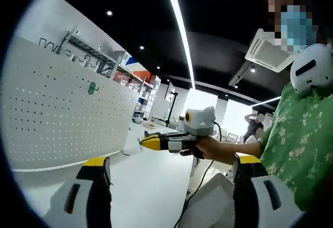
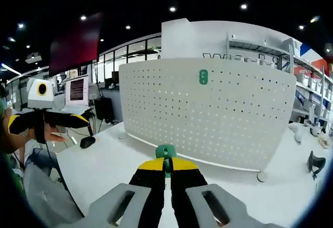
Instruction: Insert the hook assembly into the mounting plate slot until the hook locks in place.
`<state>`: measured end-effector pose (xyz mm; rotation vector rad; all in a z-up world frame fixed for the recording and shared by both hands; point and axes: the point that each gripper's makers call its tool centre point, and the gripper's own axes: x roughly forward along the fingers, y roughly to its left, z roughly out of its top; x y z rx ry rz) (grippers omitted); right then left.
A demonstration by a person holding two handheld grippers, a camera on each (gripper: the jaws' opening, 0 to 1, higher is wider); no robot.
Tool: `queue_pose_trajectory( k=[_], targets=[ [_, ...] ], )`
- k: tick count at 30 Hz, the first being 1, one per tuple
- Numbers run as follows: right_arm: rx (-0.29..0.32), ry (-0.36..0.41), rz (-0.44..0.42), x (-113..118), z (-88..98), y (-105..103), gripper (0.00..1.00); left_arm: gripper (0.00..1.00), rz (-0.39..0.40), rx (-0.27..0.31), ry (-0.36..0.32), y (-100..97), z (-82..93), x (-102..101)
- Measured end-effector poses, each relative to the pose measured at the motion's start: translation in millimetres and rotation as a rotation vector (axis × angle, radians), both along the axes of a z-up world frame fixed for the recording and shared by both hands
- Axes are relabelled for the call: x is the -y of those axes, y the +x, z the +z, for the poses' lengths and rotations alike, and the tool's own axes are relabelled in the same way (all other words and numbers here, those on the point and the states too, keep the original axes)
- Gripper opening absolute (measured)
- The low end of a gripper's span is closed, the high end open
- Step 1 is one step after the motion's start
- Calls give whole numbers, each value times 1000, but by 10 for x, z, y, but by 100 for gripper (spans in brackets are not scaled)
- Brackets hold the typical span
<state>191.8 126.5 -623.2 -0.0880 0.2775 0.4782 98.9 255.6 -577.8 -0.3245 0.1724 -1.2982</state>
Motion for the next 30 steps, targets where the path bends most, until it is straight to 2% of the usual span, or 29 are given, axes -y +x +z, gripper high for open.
queue_pose_trajectory(
  k=[12,20,30],
  targets=[
    [52,54,-44,-29,216,239,1,100,13,2,-15,34,68,-19],
    [130,90,-78,-23,560,527,1,100,10,3,-12,46,84,-19],
    [219,103,-143,141,933,960,1,100,18,7,-1,75,86,-86]
  ],
)
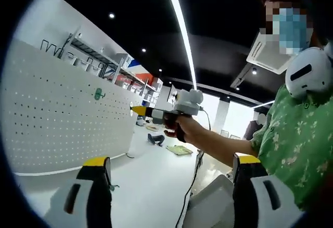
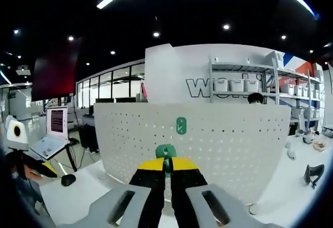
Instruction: Insert the hook assembly into the mounting plate slot until the hook locks in place.
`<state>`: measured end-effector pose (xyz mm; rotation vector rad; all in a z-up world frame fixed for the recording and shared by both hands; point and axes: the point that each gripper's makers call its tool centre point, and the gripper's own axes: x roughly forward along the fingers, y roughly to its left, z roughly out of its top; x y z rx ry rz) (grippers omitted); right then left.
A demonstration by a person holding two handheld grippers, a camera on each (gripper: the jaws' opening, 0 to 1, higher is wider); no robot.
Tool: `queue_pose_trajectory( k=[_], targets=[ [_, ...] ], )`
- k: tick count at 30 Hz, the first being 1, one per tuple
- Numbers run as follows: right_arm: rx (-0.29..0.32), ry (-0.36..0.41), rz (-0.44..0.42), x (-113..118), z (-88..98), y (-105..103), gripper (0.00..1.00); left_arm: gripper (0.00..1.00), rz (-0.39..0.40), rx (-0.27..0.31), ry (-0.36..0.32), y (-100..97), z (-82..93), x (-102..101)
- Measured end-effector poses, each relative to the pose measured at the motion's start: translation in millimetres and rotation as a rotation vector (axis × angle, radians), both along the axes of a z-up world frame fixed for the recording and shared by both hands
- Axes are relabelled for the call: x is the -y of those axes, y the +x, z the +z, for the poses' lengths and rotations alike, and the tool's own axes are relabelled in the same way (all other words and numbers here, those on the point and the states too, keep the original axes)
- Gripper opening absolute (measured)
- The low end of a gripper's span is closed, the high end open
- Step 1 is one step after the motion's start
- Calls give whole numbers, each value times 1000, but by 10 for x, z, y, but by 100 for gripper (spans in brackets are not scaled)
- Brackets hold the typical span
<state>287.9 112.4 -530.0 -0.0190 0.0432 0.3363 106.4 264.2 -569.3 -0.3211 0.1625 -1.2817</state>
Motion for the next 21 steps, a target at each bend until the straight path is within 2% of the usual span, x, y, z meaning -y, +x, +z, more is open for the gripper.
queue_pose_trajectory(
  k=[10,18,21],
  targets=[
    [92,37,-80,97,297,390,1,99,3,-1,1,42,-6,-30],
    [114,55,-118,141,290,605,1,99,11,0,8,94,-9,-76],
    [119,89,-145,196,276,674,1,98,8,-4,11,105,-24,-74]
  ],
)
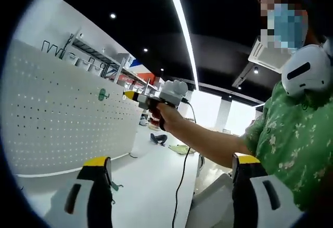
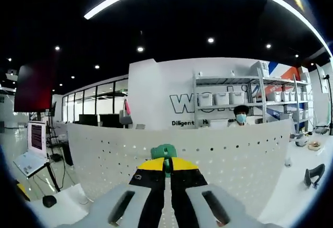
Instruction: Insert the hook assembly into the mounting plate slot until the hook locks in place.
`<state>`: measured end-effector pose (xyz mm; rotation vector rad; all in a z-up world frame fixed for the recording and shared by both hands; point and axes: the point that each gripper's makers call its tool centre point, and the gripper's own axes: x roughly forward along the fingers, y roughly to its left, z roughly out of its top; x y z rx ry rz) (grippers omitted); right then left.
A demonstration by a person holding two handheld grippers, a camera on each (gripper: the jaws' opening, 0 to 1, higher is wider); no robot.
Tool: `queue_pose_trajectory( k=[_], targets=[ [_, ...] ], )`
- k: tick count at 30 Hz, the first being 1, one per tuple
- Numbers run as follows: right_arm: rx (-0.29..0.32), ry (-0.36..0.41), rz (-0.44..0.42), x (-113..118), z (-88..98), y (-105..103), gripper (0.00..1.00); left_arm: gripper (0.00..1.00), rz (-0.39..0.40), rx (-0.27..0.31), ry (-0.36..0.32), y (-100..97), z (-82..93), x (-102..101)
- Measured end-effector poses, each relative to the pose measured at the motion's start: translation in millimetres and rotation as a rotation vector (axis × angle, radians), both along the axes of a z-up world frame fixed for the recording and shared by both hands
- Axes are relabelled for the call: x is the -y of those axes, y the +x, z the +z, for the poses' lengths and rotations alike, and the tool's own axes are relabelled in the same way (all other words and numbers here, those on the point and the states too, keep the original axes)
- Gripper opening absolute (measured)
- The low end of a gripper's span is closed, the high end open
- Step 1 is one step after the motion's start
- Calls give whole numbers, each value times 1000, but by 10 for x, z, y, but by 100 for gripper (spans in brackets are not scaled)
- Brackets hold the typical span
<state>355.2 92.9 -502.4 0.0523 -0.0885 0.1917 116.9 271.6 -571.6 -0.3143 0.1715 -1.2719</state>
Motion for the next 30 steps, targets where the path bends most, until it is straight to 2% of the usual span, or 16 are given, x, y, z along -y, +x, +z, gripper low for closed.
queue_pose_trajectory(
  k=[7,16,22,30],
  targets=[
    [17,18,-33,58,-26,186,1,98,-2,-9,6,50,-41,5],
    [11,46,-52,123,-98,396,1,97,-4,-22,14,94,-90,-4],
    [5,56,-56,122,-161,449,1,96,-5,-26,14,120,-104,-1],
    [11,76,-59,120,-150,485,1,95,-10,-28,24,123,-114,9]
  ],
)
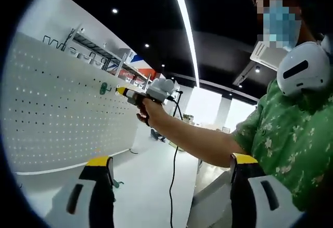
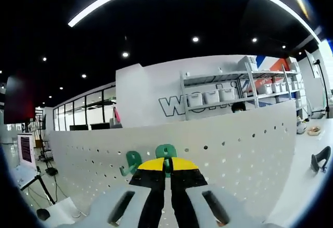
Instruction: Insert the hook assembly into the mounting plate slot until the hook locks in place.
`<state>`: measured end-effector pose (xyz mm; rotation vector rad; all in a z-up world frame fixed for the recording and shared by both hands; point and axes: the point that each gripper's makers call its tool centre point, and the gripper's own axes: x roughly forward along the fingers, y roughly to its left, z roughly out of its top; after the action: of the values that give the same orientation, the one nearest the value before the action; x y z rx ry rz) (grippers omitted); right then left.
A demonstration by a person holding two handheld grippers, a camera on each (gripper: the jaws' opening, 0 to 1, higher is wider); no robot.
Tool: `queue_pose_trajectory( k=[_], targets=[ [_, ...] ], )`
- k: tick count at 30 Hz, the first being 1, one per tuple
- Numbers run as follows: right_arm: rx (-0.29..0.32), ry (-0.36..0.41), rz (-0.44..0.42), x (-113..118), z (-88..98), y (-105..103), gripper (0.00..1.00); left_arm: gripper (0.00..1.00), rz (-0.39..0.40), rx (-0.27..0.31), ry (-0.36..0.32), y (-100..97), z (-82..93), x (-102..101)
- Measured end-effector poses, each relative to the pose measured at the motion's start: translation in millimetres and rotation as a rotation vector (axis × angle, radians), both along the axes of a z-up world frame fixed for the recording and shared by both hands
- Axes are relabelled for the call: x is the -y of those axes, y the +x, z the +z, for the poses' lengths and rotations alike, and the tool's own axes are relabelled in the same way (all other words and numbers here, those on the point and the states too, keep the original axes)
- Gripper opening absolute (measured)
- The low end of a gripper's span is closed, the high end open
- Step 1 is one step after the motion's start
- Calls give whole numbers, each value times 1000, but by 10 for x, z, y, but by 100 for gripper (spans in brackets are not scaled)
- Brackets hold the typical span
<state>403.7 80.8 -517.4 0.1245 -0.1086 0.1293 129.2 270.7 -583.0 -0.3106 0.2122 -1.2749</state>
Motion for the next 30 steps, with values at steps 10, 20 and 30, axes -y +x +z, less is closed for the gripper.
queue_pose_trajectory(
  k=[10,20,30],
  targets=[
    [-3,28,-13,7,-36,47,1,94,-3,2,2,2,4,5],
    [-4,38,-18,2,-49,87,1,94,-4,4,1,34,15,4],
    [-4,32,-22,4,-71,113,1,95,-10,6,6,36,3,20]
  ],
)
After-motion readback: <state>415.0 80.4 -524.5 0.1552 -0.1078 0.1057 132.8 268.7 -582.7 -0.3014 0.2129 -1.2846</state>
